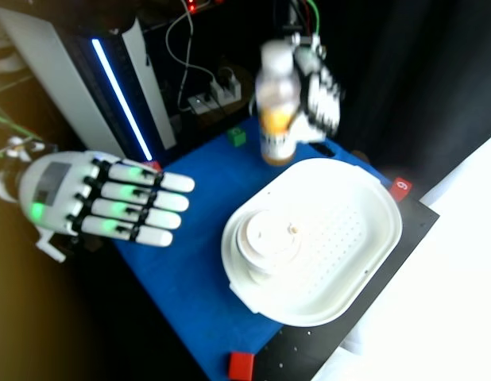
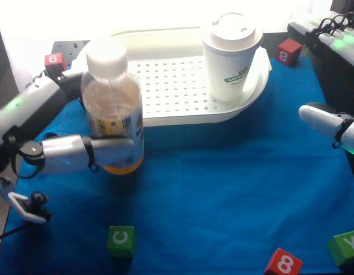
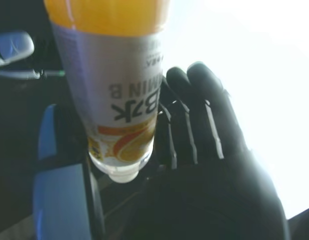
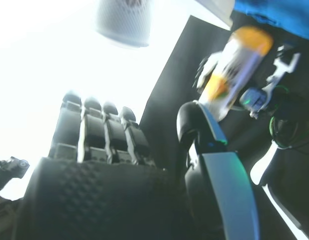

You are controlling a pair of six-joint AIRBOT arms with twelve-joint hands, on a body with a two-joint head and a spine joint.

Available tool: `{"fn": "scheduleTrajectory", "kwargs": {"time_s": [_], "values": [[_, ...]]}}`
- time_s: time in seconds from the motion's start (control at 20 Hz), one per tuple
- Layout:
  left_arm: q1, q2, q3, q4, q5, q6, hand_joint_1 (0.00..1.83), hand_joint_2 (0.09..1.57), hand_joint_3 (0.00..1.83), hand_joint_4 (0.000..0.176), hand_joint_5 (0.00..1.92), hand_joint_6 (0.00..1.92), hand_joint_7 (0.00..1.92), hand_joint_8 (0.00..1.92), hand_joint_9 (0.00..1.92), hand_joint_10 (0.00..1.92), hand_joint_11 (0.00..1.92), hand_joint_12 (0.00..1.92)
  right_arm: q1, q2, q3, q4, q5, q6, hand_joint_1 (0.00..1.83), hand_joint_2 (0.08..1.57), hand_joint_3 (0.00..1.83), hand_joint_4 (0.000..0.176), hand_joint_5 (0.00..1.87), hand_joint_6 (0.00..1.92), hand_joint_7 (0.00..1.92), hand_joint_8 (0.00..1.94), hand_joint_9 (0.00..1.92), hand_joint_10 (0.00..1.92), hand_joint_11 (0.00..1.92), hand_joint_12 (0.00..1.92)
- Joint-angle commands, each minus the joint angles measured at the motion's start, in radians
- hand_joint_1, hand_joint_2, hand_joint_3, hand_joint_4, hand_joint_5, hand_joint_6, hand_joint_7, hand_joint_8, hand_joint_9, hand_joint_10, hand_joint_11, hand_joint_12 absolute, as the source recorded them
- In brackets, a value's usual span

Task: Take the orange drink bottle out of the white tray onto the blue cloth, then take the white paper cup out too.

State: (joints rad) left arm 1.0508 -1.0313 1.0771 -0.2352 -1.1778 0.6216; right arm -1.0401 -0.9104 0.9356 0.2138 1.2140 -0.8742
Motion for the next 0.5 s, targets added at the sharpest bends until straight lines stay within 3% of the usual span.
{"fn": "scheduleTrajectory", "kwargs": {"time_s": [0.0,0.05,0.1,0.2,0.25,0.3,0.35,0.4,0.45], "values": [[-0.005,-0.001,0.007,-0.003,-0.142,-0.027,0.85,1.21,0.00,0.000,0.38,0.42,0.35,0.66,0.23,1.16,0.15,1.67,0.004,0.001,0.004,-0.010,0.124,0.004,0.51,1.37,0.00,0.000,0.00,0.00,0.00,0.00,0.00,0.00,0.00,0.00],[0.001,-0.001,0.005,-0.006,-0.141,-0.028,0.81,1.19,0.00,0.000,0.36,0.25,0.33,0.46,0.16,1.03,0.03,1.61,0.004,0.002,0.004,-0.009,0.124,0.004,0.49,1.37,0.00,0.000,0.00,0.00,0.00,0.00,0.00,0.00,0.00,0.00],[0.008,0.000,0.002,-0.010,-0.139,-0.028,0.76,1.17,0.00,0.038,0.34,0.14,0.32,0.24,0.13,0.78,0.00,1.41,0.004,0.003,0.004,-0.009,0.124,0.004,0.49,1.37,0.00,0.000,0.00,0.00,0.00,0.00,0.00,0.00,0.00,0.00],[0.029,0.010,-0.008,-0.015,-0.141,-0.027,0.65,1.17,0.00,0.089,0.22,0.02,0.17,0.02,0.08,0.28,0.00,0.98,0.004,0.003,0.005,-0.008,0.125,0.004,0.51,1.37,0.00,0.000,0.00,0.00,0.00,0.00,0.00,0.00,0.00,0.00],[0.044,0.020,-0.017,-0.024,-0.153,-0.024,0.59,1.15,0.00,0.138,0.15,0.01,0.03,0.00,0.02,0.05,0.00,0.47,0.005,0.004,0.005,-0.008,0.126,0.004,0.47,1.38,0.00,0.000,0.00,0.00,0.00,0.00,0.00,0.00,0.00,0.00],[0.055,0.026,-0.025,-0.034,-0.171,-0.019,0.59,1.15,0.00,0.138,0.15,0.01,0.03,0.00,0.02,0.05,0.00,0.47,0.005,0.004,0.005,-0.006,0.129,0.004,0.47,1.38,0.00,0.000,0.00,0.00,0.00,0.00,0.00,0.00,0.00,0.00],[0.073,0.036,-0.037,-0.052,-0.198,-0.010,0.57,1.13,0.00,0.125,0.09,0.02,0.01,0.00,0.00,0.01,0.00,0.09,0.005,0.004,0.004,0.002,0.140,0.004,0.46,1.38,0.00,0.000,0.00,0.00,0.00,0.00,0.00,0.00,0.02,0.01],[0.086,0.044,-0.044,-0.063,-0.213,-0.006,0.53,1.11,0.00,0.113,0.01,0.00,0.00,0.00,0.00,0.00,0.00,0.00,0.005,0.005,0.004,0.006,0.148,0.004,0.52,1.38,0.00,0.000,0.00,0.00,0.00,0.00,0.00,0.00,0.00,0.00],[0.099,0.050,-0.051,-0.073,-0.228,-0.002,0.54,1.10,0.00,0.131,0.00,0.00,0.00,0.00,0.00,0.00,0.00,0.00,0.005,0.006,0.004,0.007,0.153,0.004,0.50,1.37,0.00,0.000,0.00,0.00,0.00,0.00,0.00,0.00,0.02,0.01]]}}
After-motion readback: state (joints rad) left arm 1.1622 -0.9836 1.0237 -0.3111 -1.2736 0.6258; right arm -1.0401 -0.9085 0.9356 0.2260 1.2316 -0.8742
